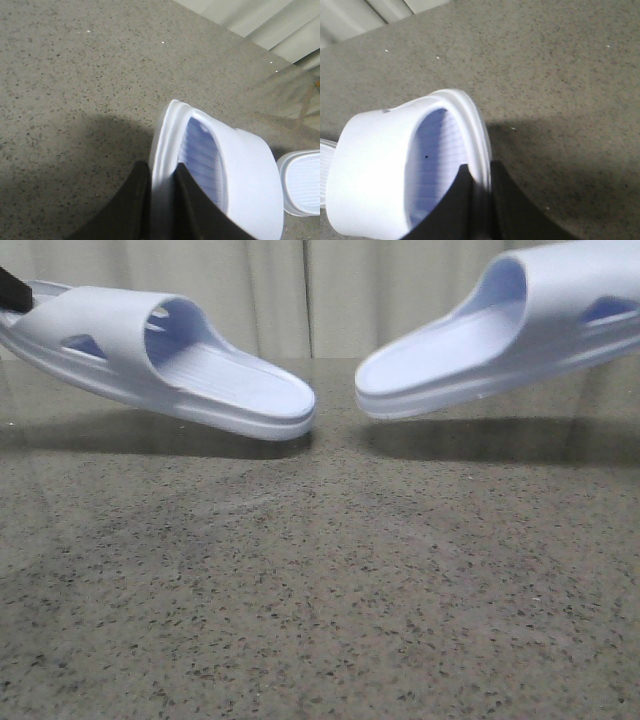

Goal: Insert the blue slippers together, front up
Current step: 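Lift both slippers off the table and bring them toward each other, then slide the right gripper's slipper over the left gripper's slipper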

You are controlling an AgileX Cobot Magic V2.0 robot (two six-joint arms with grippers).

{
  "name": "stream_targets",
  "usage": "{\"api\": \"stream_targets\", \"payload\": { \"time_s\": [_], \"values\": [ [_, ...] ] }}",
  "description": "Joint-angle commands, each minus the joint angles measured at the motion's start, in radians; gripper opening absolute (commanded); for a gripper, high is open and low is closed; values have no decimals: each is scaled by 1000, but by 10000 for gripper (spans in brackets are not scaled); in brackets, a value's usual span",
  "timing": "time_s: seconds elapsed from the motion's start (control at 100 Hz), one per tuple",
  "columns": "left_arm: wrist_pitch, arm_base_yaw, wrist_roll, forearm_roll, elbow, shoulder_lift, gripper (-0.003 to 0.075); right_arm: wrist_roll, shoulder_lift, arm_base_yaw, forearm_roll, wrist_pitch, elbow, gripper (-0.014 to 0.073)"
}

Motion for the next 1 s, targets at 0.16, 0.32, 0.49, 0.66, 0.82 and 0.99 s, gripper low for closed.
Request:
{"api": "stream_targets", "payload": {
  "time_s": [0.16,0.32,0.49,0.66,0.82,0.99],
  "values": [
    [129,19,-28,-128,-27,-49,15,-210,-17,-1,365,24,-41,-102],
    [169,26,-35,-185,-27,-49,15,-220,12,1,391,36,-37,-102],
    [206,26,-36,-228,-27,-49,15,-338,81,1,536,75,-37,-102],
    [214,26,-56,-232,-27,-49,15,-447,156,1,665,121,-37,-102],
    [214,26,-56,-283,-27,-47,15,-496,203,1,679,141,-37,-102],
    [219,26,-57,-299,-20,-11,15,-557,229,1,735,157,-37,-102]
  ]
}}
